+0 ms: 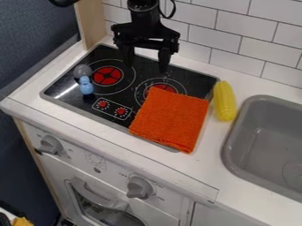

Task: Take the orange towel to the left burner

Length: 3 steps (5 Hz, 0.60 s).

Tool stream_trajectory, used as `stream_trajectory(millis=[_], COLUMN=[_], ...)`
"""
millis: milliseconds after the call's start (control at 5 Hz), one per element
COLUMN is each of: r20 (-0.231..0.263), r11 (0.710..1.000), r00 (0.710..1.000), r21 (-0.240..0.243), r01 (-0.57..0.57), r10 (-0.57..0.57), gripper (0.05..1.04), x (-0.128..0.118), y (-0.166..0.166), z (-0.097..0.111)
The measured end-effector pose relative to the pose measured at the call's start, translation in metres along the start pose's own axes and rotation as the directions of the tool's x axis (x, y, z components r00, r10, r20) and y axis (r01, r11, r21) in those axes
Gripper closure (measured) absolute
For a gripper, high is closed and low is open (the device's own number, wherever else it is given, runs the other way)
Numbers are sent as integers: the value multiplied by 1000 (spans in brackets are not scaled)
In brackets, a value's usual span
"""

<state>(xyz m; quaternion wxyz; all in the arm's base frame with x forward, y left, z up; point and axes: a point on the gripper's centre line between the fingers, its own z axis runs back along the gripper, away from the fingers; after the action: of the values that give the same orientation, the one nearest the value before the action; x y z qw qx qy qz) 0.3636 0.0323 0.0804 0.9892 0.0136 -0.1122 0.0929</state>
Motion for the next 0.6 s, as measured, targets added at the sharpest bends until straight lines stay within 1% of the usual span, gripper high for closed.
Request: stream_trajectory(millis=[200, 400, 600], r20=[-36, -17, 35], r11=[1000, 999, 998], r00=[999, 1000, 998], r21=[-2, -34, -33], r01=[-7, -14, 52], r10=[7, 14, -51], gripper=[83, 83, 83], x=[-7, -28, -41], y=[-1, -12, -31], z=[-11, 0, 11])
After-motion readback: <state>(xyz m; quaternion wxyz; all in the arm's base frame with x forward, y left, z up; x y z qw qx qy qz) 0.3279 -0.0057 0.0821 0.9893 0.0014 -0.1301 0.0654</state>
